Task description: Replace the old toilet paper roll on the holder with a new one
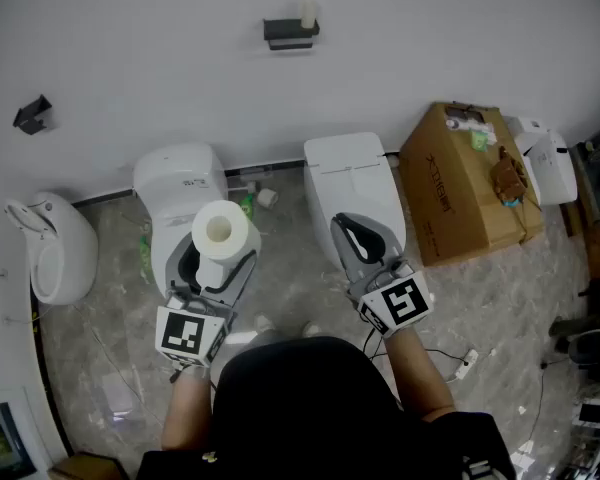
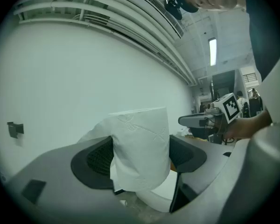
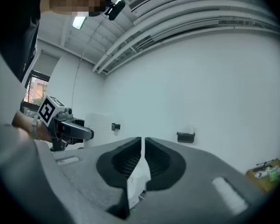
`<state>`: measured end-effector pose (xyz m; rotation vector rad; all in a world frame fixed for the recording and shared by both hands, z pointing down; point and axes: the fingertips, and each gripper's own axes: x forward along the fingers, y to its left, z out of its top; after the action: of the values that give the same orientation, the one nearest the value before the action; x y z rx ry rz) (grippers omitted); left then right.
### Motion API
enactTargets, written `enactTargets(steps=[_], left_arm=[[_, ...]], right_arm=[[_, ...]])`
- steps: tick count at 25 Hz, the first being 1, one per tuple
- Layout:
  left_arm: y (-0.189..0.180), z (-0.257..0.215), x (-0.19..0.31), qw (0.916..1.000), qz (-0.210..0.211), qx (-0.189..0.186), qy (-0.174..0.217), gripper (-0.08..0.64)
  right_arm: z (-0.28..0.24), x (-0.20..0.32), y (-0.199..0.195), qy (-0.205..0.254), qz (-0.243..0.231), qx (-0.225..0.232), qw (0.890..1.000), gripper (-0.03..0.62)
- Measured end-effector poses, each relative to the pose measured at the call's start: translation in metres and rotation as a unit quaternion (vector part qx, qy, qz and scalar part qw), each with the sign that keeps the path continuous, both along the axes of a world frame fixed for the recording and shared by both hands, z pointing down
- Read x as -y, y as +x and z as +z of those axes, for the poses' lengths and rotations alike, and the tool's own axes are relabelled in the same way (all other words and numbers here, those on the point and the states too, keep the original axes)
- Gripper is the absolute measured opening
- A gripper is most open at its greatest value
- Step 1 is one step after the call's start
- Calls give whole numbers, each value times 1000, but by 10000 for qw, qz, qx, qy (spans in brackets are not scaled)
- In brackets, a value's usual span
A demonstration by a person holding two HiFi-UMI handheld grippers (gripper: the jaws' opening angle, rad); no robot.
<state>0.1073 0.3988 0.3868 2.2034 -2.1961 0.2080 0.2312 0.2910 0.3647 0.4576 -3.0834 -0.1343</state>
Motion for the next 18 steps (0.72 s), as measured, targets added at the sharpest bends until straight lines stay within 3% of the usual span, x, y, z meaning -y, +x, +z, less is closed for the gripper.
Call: enactTargets(steps=[4,7,18], left_arm=[[-9,-3,-2,9993,-100,-348,-95,375],[-22,3,-5,9998,-49,-187,-34,375],[-72,10,-14,9997,-135,-180,69,376]], right_arm=[[2,-6,-13,-2,1,-60,10000,20],[3,-11,-23,12,-18,-75,10000,20],[2,-2,-58,-236,230,32,9995,20]])
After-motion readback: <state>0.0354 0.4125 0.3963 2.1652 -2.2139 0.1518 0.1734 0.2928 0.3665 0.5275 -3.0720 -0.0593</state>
